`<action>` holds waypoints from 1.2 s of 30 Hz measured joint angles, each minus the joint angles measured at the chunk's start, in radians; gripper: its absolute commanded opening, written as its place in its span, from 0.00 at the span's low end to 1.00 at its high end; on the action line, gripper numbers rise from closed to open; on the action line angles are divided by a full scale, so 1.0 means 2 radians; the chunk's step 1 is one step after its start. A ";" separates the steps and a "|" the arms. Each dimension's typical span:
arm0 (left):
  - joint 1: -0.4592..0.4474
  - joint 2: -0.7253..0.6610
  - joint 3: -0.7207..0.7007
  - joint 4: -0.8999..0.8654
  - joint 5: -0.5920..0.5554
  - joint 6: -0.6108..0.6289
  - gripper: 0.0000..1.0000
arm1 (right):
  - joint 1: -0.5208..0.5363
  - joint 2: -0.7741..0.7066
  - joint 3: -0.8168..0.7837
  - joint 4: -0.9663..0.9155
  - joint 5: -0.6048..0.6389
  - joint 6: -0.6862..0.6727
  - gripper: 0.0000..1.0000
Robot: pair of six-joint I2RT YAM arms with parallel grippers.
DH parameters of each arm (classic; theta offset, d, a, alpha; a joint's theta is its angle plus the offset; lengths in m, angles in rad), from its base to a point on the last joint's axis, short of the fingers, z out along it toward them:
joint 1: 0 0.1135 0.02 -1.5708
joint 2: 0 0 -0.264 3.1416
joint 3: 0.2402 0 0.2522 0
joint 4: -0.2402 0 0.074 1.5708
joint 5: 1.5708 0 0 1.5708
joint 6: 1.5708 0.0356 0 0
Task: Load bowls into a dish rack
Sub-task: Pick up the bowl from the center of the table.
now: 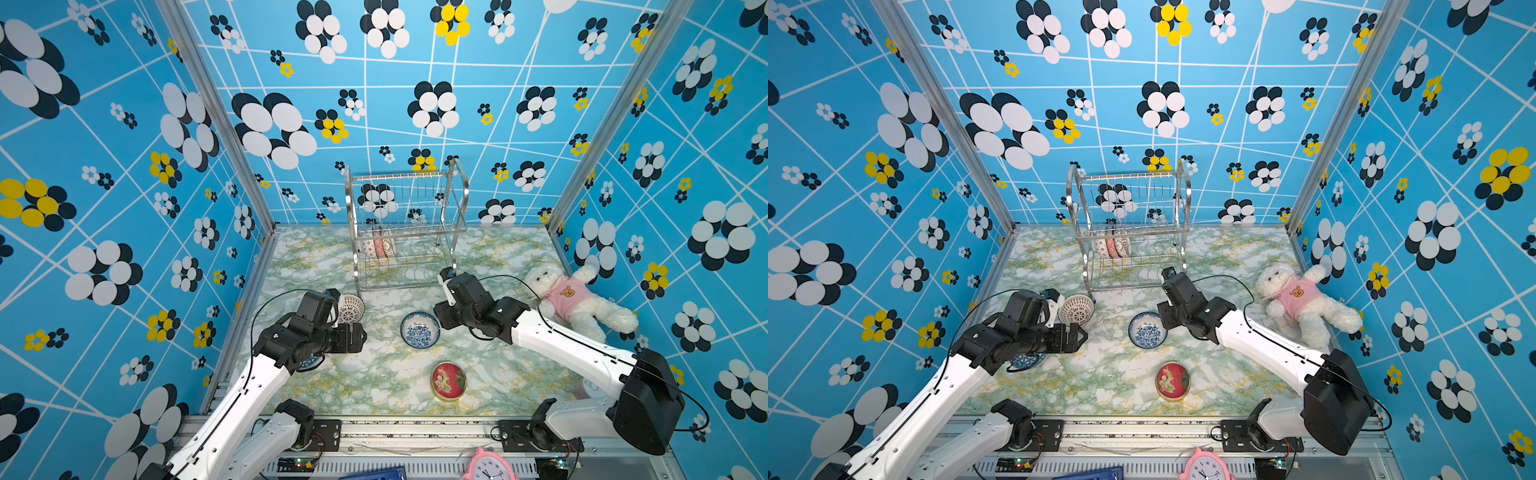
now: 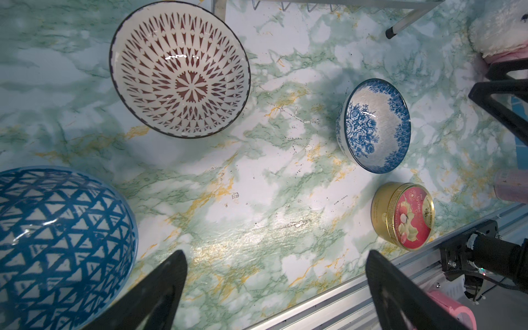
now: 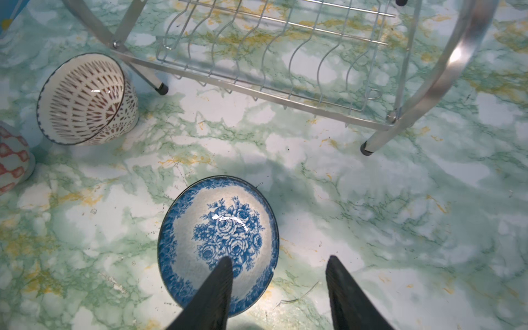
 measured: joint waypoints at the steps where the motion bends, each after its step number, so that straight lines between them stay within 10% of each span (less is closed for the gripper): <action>1: 0.002 0.002 0.000 0.006 0.007 0.005 0.99 | 0.009 0.002 0.001 -0.004 0.001 -0.009 0.56; 18: 0.052 -0.019 -0.037 0.079 0.087 0.022 0.99 | 0.074 0.065 0.032 -0.047 -0.038 -0.093 0.56; 36: 0.121 -0.012 -0.037 0.076 0.030 0.021 0.99 | 0.111 0.152 0.102 -0.067 -0.037 -0.092 0.49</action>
